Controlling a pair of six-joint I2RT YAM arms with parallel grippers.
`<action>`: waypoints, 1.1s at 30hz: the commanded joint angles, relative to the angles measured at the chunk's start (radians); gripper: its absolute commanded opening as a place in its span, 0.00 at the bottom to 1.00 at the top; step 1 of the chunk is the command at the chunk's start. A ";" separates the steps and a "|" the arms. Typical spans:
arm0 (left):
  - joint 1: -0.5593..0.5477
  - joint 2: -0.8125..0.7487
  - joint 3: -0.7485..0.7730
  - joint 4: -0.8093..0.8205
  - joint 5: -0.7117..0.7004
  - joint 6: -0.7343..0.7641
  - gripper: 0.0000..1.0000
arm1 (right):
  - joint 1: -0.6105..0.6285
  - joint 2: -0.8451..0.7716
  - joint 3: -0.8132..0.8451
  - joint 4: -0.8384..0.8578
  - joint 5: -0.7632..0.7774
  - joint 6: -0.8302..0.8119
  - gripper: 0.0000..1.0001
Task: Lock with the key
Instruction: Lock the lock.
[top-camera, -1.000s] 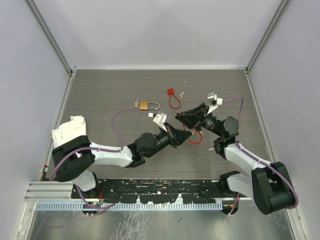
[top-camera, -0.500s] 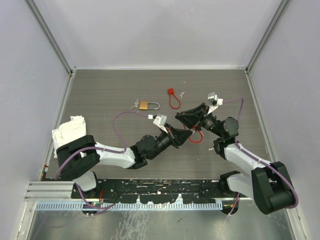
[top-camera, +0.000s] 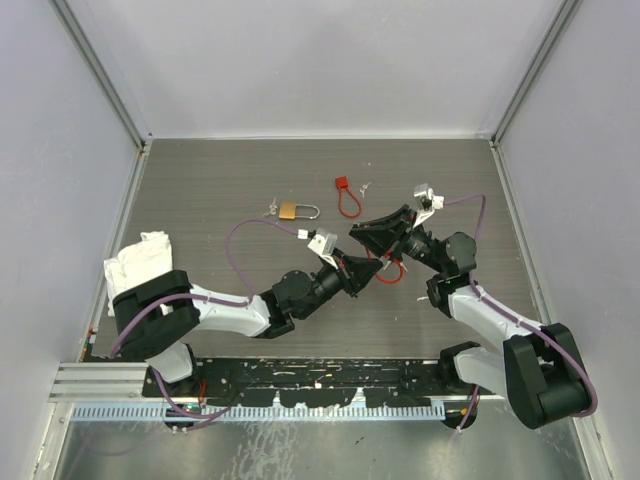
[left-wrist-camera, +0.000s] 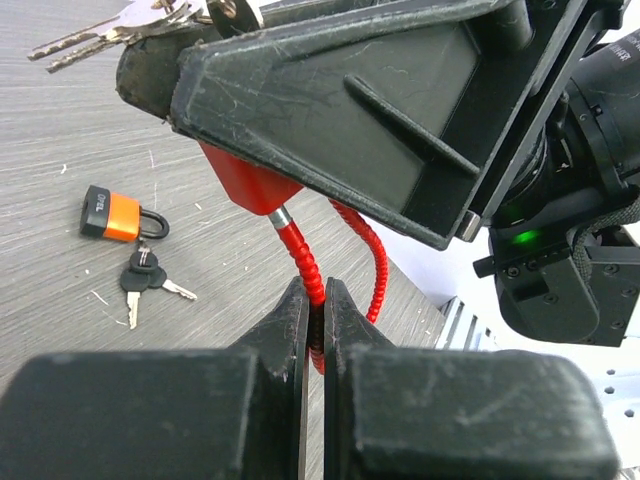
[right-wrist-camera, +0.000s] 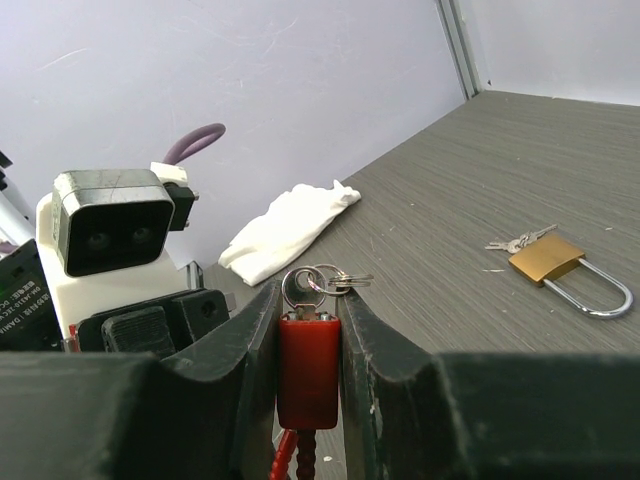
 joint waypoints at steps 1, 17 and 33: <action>0.043 -0.084 0.027 0.302 -0.029 0.045 0.00 | 0.015 0.005 -0.007 -0.096 -0.079 -0.036 0.01; 0.120 -0.084 0.032 0.321 0.128 0.086 0.00 | 0.015 0.000 -0.001 -0.099 -0.099 -0.028 0.01; 0.121 -0.095 0.046 0.321 0.123 0.162 0.00 | 0.016 -0.008 -0.010 -0.076 -0.101 -0.058 0.01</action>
